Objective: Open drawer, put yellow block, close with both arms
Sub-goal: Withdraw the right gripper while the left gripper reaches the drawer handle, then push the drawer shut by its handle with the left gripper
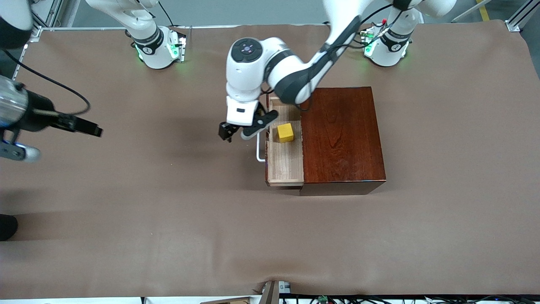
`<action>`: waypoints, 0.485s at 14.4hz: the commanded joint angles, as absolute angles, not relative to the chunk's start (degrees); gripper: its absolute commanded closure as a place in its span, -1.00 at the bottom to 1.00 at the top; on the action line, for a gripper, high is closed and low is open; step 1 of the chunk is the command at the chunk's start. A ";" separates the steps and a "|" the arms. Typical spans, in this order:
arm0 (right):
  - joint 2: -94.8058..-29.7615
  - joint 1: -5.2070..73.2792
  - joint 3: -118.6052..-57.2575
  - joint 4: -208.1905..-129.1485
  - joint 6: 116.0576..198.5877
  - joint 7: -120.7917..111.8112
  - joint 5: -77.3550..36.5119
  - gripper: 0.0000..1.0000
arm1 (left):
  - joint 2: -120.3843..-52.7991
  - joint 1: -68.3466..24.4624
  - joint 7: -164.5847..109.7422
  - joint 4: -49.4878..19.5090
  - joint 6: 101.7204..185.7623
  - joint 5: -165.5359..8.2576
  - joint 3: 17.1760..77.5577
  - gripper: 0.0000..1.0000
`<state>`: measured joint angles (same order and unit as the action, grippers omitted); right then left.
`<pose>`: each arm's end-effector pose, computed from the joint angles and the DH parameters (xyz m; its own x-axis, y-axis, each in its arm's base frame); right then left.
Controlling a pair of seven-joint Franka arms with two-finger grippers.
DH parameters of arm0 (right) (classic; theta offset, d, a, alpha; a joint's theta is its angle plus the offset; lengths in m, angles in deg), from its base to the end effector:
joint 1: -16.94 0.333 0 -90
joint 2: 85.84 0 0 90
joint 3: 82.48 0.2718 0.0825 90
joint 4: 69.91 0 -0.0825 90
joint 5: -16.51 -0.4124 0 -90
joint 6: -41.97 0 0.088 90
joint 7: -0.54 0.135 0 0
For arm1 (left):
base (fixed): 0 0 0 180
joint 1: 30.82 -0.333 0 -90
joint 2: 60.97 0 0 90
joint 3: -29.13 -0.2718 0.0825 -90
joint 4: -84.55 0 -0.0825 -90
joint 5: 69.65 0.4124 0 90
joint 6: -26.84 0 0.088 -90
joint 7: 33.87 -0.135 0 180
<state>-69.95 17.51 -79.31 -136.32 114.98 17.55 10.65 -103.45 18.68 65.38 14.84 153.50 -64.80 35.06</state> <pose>0.6142 0.0512 0.5627 0.9621 -0.1994 -0.1861 -0.2144 -0.9746 -0.0646 0.4592 -0.6262 0.2917 0.7280 0.6849 -0.0322 0.6691 -0.6994 0.2515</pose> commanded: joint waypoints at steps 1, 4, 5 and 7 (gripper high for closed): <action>-73.43 16.06 -78.61 -139.25 113.95 12.25 10.53 -1.00 | -107.81 19.46 69.74 18.54 155.16 -63.93 34.23 -1.00; -76.34 16.58 -78.26 -142.24 114.04 5.58 12.03 -1.00 | -110.36 20.85 76.15 18.54 155.07 -63.85 33.00 -1.00; -77.47 16.76 -78.09 -143.90 113.60 1.90 12.03 -1.00 | -110.36 21.82 77.39 18.54 154.55 -63.93 31.69 -1.00; -80.64 17.81 -78.17 -148.29 116.48 0.02 12.73 -1.00 | -110.36 22.09 77.92 18.54 151.32 -64.11 30.98 -1.00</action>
